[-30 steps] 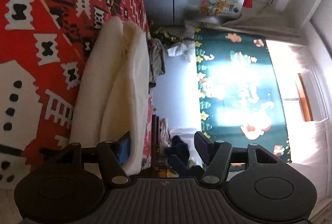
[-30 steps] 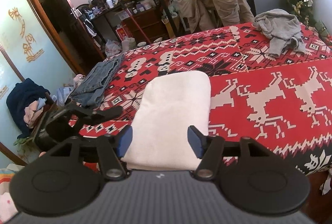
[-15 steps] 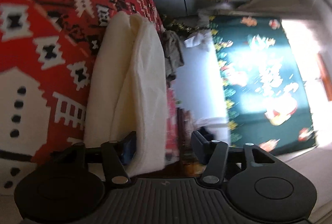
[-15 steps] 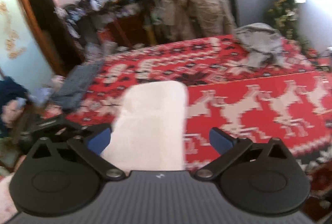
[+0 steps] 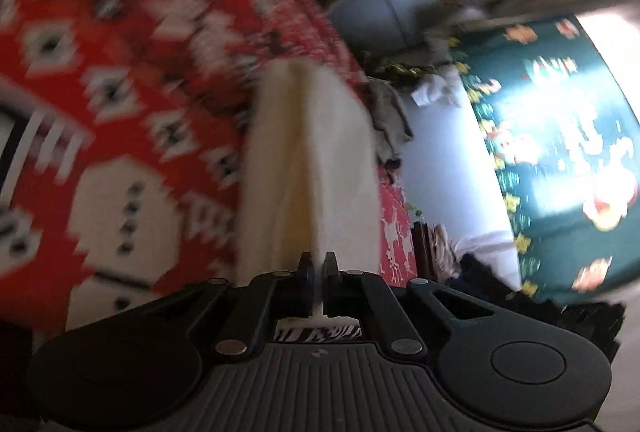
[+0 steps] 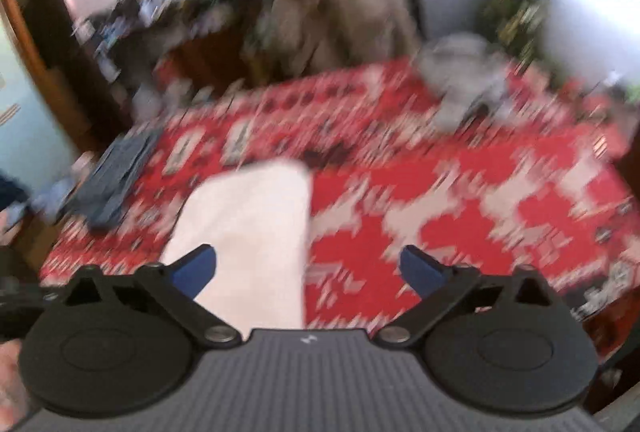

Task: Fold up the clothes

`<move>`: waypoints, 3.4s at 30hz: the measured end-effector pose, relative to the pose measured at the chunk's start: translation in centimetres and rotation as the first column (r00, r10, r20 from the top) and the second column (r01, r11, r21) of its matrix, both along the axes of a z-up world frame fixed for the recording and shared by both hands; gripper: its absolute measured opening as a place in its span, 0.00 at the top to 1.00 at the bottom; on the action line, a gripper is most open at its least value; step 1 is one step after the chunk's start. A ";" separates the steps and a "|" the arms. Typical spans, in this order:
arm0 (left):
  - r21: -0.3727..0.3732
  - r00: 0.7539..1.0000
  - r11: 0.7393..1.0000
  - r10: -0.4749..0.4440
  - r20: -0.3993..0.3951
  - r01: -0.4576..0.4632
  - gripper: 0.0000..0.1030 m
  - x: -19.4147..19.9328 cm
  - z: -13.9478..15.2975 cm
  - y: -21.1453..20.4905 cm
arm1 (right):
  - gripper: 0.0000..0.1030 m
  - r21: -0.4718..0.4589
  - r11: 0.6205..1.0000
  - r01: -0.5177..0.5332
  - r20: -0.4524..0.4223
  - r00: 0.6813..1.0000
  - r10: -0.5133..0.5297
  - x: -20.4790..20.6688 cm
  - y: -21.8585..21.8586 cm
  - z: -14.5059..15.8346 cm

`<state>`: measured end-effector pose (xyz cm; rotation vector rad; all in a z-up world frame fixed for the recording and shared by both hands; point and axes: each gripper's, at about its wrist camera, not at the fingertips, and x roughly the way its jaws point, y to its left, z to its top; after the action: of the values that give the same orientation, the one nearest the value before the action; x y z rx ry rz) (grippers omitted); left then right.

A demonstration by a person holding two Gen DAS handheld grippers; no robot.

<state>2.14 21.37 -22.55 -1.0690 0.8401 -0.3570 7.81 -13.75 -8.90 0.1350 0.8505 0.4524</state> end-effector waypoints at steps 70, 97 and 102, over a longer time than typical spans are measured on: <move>0.183 0.990 0.976 0.101 0.098 -0.118 0.94 11.3 2.0 2.0 | 0.88 -0.004 0.974 -0.226 -0.040 0.973 0.226 8.8 11.8 -4.5; 0.095 0.999 0.995 0.031 0.030 -0.034 0.88 6.4 1.5 1.4 | 0.91 -0.004 0.960 -0.279 -0.030 0.960 0.278 7.5 15.4 -6.8; 0.115 0.997 0.991 0.068 0.029 -0.071 0.95 5.3 1.5 1.3 | 0.91 -0.010 0.955 -0.296 -0.042 0.955 0.295 6.2 15.3 -6.6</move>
<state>7.40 22.72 -21.07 -0.9814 0.7894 -0.2592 13.99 1.54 -15.50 0.0001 0.9179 0.7253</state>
